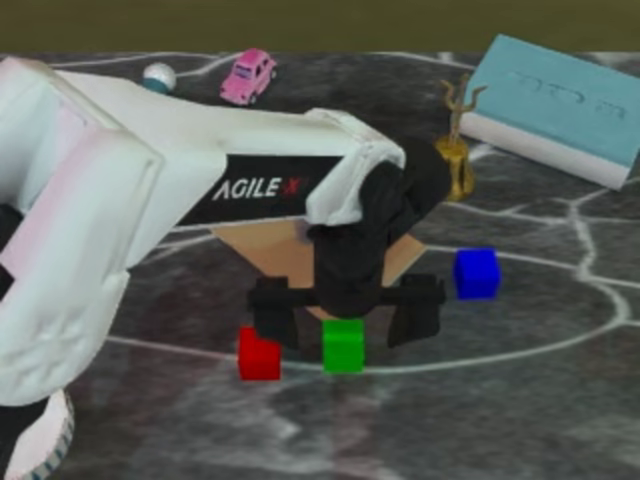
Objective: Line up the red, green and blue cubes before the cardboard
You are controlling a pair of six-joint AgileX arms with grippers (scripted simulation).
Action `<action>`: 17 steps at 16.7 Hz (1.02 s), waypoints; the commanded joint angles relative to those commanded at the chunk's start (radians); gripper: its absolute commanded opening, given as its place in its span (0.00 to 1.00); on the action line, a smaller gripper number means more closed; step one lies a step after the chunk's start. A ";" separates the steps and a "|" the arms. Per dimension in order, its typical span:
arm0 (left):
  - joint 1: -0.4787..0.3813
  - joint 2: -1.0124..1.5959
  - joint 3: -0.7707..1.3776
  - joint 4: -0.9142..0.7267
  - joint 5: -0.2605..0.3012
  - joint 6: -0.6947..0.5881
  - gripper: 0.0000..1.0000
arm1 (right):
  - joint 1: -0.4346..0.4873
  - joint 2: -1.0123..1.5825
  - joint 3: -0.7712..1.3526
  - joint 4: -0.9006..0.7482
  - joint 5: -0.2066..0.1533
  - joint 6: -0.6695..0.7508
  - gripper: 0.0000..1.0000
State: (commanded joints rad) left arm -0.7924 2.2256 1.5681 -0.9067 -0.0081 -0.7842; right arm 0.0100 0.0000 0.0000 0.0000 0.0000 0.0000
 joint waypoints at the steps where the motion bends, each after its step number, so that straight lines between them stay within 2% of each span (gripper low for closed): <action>1: 0.000 -0.001 0.000 0.000 0.000 0.000 1.00 | 0.000 0.000 0.000 0.000 0.000 0.000 1.00; 4: 0.001 -0.013 0.031 -0.041 0.000 -0.001 1.00 | 0.000 0.000 0.000 0.000 0.000 0.000 1.00; 10: 0.016 -0.080 0.148 -0.231 -0.001 -0.005 1.00 | 0.000 0.000 0.000 0.000 0.000 0.000 1.00; 17: 0.025 -0.111 0.126 -0.214 -0.003 0.004 1.00 | 0.009 0.029 0.029 -0.019 -0.002 0.007 1.00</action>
State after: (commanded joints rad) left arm -0.7676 2.1150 1.6938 -1.1212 -0.0109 -0.7807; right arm 0.0194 0.0290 0.0292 -0.0187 -0.0018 0.0067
